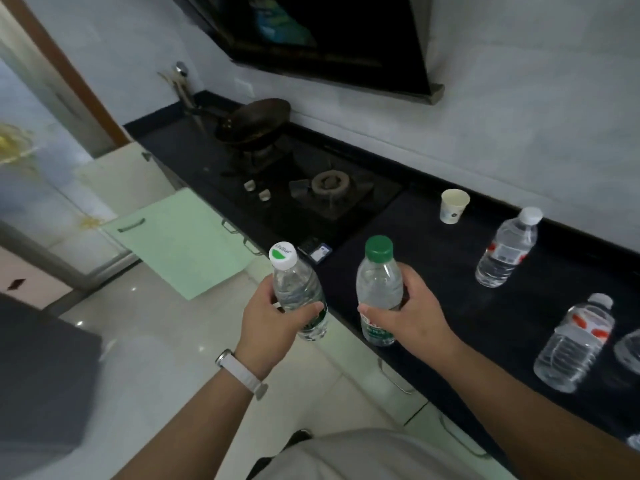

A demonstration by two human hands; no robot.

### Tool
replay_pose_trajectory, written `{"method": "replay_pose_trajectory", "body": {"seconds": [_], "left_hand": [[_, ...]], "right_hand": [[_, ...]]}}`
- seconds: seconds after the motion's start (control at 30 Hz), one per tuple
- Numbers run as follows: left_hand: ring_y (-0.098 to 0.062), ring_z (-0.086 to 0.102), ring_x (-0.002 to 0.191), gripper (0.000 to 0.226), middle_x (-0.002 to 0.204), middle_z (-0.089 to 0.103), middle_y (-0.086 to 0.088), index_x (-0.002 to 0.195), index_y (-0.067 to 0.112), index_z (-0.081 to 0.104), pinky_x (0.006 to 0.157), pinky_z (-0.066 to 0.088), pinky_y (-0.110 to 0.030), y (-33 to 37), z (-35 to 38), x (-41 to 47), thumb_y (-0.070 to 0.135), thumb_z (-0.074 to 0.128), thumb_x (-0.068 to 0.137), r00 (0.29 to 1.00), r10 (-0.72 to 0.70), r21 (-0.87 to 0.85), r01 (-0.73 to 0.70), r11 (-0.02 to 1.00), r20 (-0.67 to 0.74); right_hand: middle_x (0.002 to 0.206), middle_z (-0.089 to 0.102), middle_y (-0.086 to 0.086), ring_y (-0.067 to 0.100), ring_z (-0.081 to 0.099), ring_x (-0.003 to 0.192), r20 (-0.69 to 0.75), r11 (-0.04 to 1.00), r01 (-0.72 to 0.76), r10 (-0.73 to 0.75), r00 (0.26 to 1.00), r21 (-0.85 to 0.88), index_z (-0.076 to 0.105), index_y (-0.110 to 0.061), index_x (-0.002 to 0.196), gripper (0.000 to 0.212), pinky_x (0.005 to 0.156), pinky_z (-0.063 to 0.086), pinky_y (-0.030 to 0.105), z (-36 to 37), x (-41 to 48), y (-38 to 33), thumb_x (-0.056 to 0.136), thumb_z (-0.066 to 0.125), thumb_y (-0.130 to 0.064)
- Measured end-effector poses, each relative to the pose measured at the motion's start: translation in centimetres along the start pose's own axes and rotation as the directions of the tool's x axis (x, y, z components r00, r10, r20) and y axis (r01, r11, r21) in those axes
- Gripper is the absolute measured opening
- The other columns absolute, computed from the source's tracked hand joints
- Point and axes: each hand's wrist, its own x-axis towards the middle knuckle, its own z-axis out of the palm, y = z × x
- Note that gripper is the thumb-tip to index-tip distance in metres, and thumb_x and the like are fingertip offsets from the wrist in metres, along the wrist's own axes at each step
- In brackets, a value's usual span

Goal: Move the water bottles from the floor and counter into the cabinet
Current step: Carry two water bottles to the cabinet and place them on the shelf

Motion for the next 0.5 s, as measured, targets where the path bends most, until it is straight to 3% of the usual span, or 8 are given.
{"method": "replay_pose_trajectory", "body": {"seconds": [0.13, 0.37, 0.5], "left_hand": [[-0.007, 0.071, 0.093, 0.051, 0.1, 0.076, 0.012, 0.109, 0.029, 0.069, 0.082, 0.058, -0.032, -1.3, -3.5, -0.6, 0.024, 0.091, 0.064, 0.998, -0.007, -0.014, 0.006, 1.0, -0.068], [0.003, 0.068, 0.089, 0.049, 0.096, 0.071, 0.027, 0.107, 0.032, 0.067, 0.077, 0.055, -0.023, -4.3, -12.7, 0.1, 0.013, 0.09, 0.068, 0.991, -0.019, -0.047, 0.013, 0.999, -0.131], [-0.003, 0.07, 0.09, 0.052, 0.096, 0.074, 0.02, 0.108, 0.03, 0.067, 0.079, 0.058, -0.025, -7.3, -20.7, 1.5, 0.017, 0.092, 0.065, 0.988, -0.044, -0.07, 0.034, 0.997, -0.149]], "right_hand": [[0.116, 0.061, -0.007, 0.002, 0.061, 0.101, 0.083, 0.999, 0.03, -0.031, 0.996, 0.011, 0.056, -0.041, 0.118, 0.063, 0.08, 0.05, 0.02, 3.6, 0.2, -1.2, 0.066, 0.088, -0.023], [0.113, 0.061, -0.005, 0.007, 0.063, 0.099, 0.196, 0.998, 0.062, -0.059, 0.979, -0.01, 0.058, -0.038, 0.116, 0.062, 0.081, 0.055, 0.027, 13.7, 1.2, -4.3, 0.066, 0.088, -0.022], [0.113, 0.063, -0.004, 0.009, 0.064, 0.097, 0.177, 0.999, 0.043, -0.043, 0.983, 0.003, 0.059, -0.038, 0.116, 0.063, 0.084, 0.055, 0.031, 22.2, 1.7, -6.5, 0.059, 0.086, -0.034]]}}
